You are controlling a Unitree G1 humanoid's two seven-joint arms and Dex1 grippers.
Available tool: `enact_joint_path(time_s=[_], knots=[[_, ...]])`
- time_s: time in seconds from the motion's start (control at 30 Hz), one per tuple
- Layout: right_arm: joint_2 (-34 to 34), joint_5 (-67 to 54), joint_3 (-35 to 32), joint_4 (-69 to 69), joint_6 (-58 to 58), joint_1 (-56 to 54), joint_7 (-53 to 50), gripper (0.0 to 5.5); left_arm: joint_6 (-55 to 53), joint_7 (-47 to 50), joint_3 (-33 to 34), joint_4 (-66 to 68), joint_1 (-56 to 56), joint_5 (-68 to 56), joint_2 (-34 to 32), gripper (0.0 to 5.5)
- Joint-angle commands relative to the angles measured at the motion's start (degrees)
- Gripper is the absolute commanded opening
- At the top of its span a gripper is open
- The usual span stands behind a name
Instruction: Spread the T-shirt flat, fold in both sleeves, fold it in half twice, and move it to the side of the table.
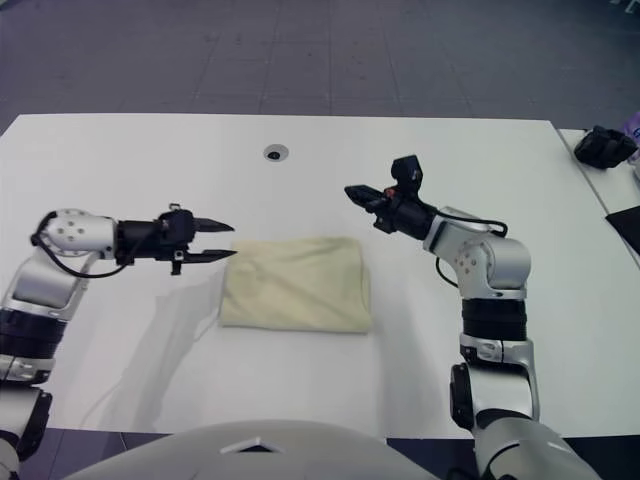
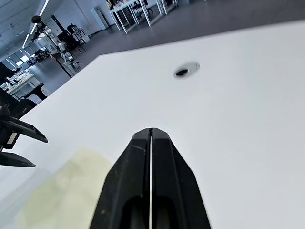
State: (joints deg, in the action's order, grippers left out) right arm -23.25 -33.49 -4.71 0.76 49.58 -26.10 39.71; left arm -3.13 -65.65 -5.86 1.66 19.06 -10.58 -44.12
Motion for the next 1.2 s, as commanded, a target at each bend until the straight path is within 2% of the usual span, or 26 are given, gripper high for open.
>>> enact_joint_path(time_s=[0.03, 0.13, 0.17, 0.27, 0.37, 0.57, 0.7, 0.8, 0.9, 1.0, 1.07, 1.13, 1.2], knots=[[-1.2, 1.8, 12.7, 3.7, 1.0, 2.9, 7.1, 0.00, -3.3, 13.0, 8.3, -0.3, 4.6, 0.0, 2.3, 2.88], [-1.0, 3.5, 18.0, 0.0, 2.6, 4.4, 8.2, 0.00, -3.4, 20.0, 10.4, 0.1, 5.2, 0.7, 5.0, 3.36], [-0.4, 5.3, 18.6, -2.8, 2.6, 4.3, 6.1, 0.20, -3.1, 20.8, 9.9, -0.1, 4.5, 1.1, 5.4, 3.50], [2.6, 8.3, 16.2, -11.4, 5.8, 2.4, -1.7, 0.57, -3.3, 23.4, 9.3, -1.3, 1.7, 2.4, 6.3, 3.98], [3.2, 11.9, 10.7, -21.0, 6.1, 0.8, -11.5, 1.01, -2.4, 25.7, 8.3, -0.8, 0.6, 4.7, 6.8, 4.53], [-6.0, 18.8, -0.6, -46.1, -14.2, -2.7, -29.0, 1.61, -2.5, 31.1, 7.0, 0.6, 1.5, 8.4, 9.4, 5.38], [-9.9, 20.3, -3.1, -58.0, -25.7, -4.6, -34.0, 2.16, -3.2, 33.4, 5.0, -0.1, 1.5, 9.2, 12.3, 5.40], [-10.9, 21.3, -3.9, -61.6, -30.1, -5.3, -35.9, 2.56, -3.3, 34.3, 3.5, 0.0, 1.4, 9.8, 14.0, 5.40], [-10.6, 20.7, -7.5, -56.8, -29.2, -4.9, -43.0, 3.07, -3.6, 35.7, 2.4, 0.3, 1.8, 10.9, 15.5, 5.40], [-6.1, 17.0, -13.2, -35.2, -24.2, -0.3, -50.2, 3.53, -3.9, 36.8, 2.2, -0.9, 0.7, 11.1, 16.6, 5.40], [-1.4, 15.3, -13.4, -17.2, -22.4, 3.2, -52.8, 3.92, -3.8, 37.8, 2.8, -2.5, -0.8, 11.1, 17.3, 5.40], [1.6, 15.3, -8.0, -3.5, -24.3, 6.2, -49.7, 4.22, -2.7, 40.2, 3.6, -4.3, -2.1, 11.1, 18.7, 5.40], [1.6, 19.4, -0.2, 3.3, -30.5, 10.7, -44.1, 4.62, -2.7, 44.2, 5.0, -6.1, -2.7, 10.2, 21.8, 5.40]])
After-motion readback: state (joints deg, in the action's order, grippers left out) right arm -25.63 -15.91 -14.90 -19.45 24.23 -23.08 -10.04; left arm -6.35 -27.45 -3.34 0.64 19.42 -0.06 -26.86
